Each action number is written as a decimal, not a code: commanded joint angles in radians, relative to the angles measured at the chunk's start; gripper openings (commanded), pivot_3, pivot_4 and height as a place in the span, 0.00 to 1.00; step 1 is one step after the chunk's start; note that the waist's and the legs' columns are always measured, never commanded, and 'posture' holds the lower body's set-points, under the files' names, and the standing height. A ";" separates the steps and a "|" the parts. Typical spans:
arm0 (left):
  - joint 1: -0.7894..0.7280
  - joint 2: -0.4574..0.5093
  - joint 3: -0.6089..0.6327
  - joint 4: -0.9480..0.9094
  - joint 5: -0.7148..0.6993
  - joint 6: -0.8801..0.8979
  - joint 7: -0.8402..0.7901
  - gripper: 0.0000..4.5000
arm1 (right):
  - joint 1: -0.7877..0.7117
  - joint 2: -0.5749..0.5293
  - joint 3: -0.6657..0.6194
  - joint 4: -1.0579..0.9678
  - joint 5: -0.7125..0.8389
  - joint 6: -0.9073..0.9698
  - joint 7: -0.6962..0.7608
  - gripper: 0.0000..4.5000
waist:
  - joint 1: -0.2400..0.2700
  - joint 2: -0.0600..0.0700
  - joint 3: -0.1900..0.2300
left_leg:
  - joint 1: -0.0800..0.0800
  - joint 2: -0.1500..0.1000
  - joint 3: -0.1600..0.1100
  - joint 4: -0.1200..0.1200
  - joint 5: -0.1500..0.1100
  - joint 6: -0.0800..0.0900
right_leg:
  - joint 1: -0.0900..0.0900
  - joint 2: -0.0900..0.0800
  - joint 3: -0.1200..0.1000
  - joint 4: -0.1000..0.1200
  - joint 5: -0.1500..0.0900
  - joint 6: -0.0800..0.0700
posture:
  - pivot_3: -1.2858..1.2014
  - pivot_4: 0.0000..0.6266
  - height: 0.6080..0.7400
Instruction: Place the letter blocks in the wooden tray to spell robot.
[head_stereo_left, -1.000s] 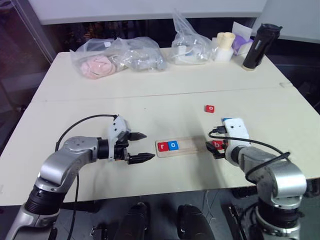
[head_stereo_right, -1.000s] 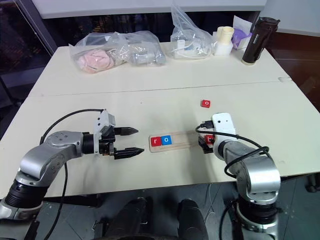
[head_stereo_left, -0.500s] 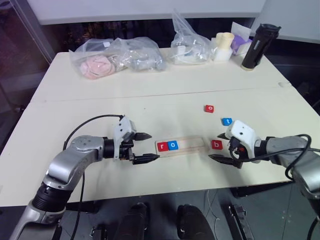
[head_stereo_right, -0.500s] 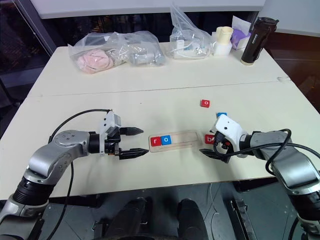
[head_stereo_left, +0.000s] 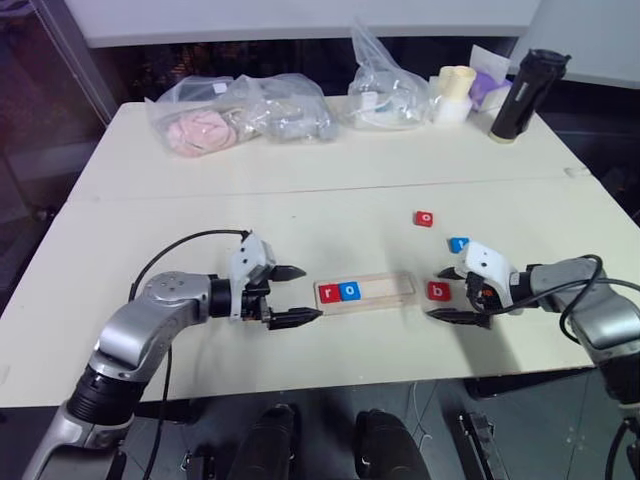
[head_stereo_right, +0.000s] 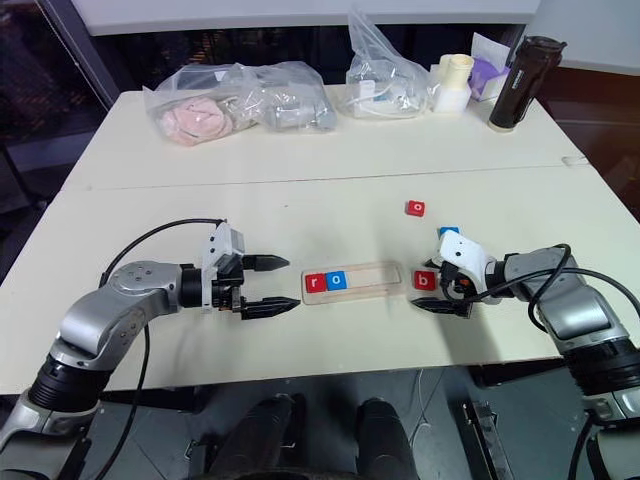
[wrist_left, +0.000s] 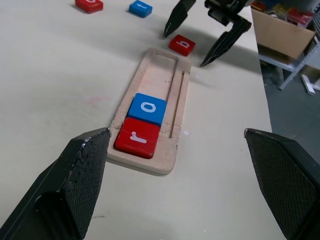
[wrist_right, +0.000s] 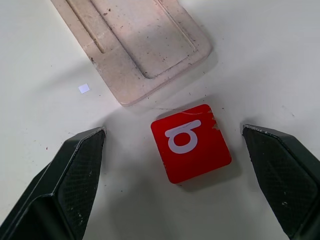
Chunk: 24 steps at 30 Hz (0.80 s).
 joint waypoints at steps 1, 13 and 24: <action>-0.011 -0.006 0.000 -0.034 -0.004 -0.007 0.006 1.00 | -0.012 -0.004 -0.006 0.032 -0.032 -0.024 0.005 0.88 | 0.001 0.000 0.000 | 0.000 0.000 0.000 0.000 0.000 0.000 | 0.000 0.000 0.000 0.000 0.000 0.000 | 0.52 0.24 0.88; -0.029 -0.027 -0.008 -0.013 0.004 -0.016 0.010 1.00 | -0.091 -0.015 -0.031 -0.060 -0.019 -0.008 0.033 0.25 | 0.000 0.000 0.000 | 0.000 0.000 0.000 0.001 0.000 0.000 | 0.000 0.000 0.000 0.000 0.000 0.000 | 0.52 0.24 0.88; -0.030 -0.038 -0.012 -0.013 -0.001 -0.009 0.015 1.00 | -0.225 0.101 0.109 -0.192 -0.041 0.030 0.099 0.25 | 0.001 0.000 0.001 | 0.000 -0.001 0.000 0.000 0.000 0.000 | 0.000 -0.001 0.000 0.000 0.000 0.000 | 0.52 0.24 0.88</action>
